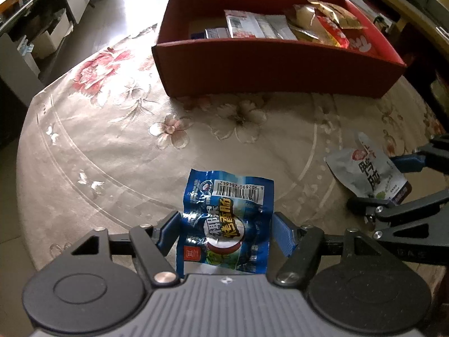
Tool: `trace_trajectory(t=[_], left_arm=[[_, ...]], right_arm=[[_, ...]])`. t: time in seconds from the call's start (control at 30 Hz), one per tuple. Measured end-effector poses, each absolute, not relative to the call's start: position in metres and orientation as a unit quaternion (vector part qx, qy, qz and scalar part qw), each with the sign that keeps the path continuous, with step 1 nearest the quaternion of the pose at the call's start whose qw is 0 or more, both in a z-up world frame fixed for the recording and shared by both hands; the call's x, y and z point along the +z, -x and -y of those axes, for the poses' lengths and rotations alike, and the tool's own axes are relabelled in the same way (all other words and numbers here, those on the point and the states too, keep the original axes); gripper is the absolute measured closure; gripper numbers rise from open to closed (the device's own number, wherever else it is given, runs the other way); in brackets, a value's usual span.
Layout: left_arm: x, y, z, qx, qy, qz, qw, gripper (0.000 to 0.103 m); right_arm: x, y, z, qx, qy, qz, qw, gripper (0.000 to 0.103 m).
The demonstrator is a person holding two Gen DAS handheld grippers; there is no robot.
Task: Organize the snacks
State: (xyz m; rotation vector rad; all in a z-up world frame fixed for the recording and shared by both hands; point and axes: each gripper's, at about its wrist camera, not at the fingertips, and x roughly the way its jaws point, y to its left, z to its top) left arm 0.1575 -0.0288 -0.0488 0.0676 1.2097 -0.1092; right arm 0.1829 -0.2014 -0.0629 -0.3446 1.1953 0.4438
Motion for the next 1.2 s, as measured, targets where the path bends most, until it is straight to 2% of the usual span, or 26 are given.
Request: trace_trajectory(t=[0.07, 0.17, 0.27, 0.4, 0.63, 0.73, 0.87, 0.97, 1.03, 1.2], left_arm=[[-0.050, -0.158, 0.030, -0.051, -0.037, -0.568, 0.820, 0.029], [-0.051, -0.160, 0.033, -0.051, -0.044, -0.567, 0.821, 0.029], [-0.053, -0.160, 0.035, -0.052, -0.048, -0.567, 0.821, 0.029], [-0.053, -0.158, 0.036, -0.052, -0.050, -0.566, 0.821, 0.029], [-0.053, -0.157, 0.038, -0.053, -0.053, -0.564, 0.822, 0.027], [-0.054, -0.156, 0.038, -0.051, -0.057, -0.562, 0.823, 0.023], [-0.055, -0.156, 0.037, -0.046, -0.057, -0.562, 0.824, 0.015], [-0.058, -0.157, 0.036, -0.039, -0.061, -0.560, 0.825, 0.006], [-0.060, -0.157, 0.034, -0.034, -0.061, -0.562, 0.824, 0.002], [-0.064, -0.159, 0.031, -0.033, -0.051, -0.567, 0.821, 0.000]], right_arm=[[-0.064, -0.184, 0.201, 0.205, 0.161, -0.556, 0.789, 0.034], [-0.063, -0.185, 0.203, 0.202, 0.169, -0.550, 0.793, 0.024], [-0.065, -0.190, 0.208, 0.202, 0.158, -0.553, 0.793, 0.021], [-0.066, -0.192, 0.215, 0.207, 0.140, -0.555, 0.794, 0.019], [-0.064, -0.189, 0.212, 0.207, 0.150, -0.551, 0.794, 0.024], [-0.064, -0.188, 0.210, 0.205, 0.161, -0.547, 0.796, 0.023], [-0.066, -0.188, 0.209, 0.194, 0.168, -0.543, 0.800, 0.012], [-0.068, -0.194, 0.214, 0.186, 0.146, -0.555, 0.798, 0.008], [-0.072, -0.199, 0.219, 0.170, 0.134, -0.564, 0.797, 0.000], [-0.073, -0.201, 0.223, 0.168, 0.116, -0.567, 0.798, 0.000]])
